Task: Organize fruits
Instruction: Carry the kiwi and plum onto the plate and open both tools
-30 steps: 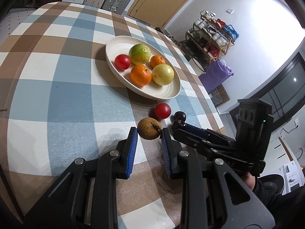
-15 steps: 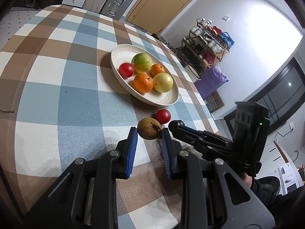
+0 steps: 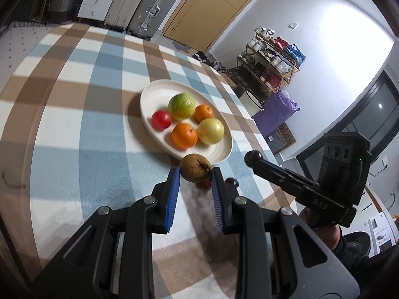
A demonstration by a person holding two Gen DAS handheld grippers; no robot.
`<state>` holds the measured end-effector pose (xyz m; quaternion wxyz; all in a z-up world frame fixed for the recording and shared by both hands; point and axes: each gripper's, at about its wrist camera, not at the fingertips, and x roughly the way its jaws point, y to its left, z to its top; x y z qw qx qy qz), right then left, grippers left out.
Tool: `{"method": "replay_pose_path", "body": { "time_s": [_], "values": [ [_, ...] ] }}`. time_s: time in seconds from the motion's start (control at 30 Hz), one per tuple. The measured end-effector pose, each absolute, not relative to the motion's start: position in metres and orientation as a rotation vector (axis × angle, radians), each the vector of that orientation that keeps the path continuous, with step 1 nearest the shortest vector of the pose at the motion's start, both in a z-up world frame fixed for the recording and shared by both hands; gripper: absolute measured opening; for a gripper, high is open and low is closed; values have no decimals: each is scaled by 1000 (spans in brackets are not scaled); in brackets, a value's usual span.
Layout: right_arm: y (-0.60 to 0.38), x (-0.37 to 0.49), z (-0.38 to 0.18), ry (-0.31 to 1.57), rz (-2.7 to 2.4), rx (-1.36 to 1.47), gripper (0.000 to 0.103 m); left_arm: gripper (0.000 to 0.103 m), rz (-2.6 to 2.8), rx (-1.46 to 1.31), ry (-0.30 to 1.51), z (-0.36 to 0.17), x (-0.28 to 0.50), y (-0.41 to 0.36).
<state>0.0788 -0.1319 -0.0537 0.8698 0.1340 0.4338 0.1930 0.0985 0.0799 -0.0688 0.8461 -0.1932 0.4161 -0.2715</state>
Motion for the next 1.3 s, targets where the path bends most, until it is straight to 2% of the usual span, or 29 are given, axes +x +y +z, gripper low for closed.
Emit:
{"method": "replay_pose_path", "body": {
  "time_s": [0.33, 0.73, 1.3],
  "values": [
    [-155, 111, -29, 838, 449, 326, 24, 23, -586, -336, 864, -41, 144, 40],
    [-185, 173, -26, 830, 463, 359, 24, 23, -572, -319, 891, -33, 219, -1],
    [-193, 247, -69, 942, 446, 338, 24, 23, -560, -310, 985, -63, 309, -27]
  ]
}}
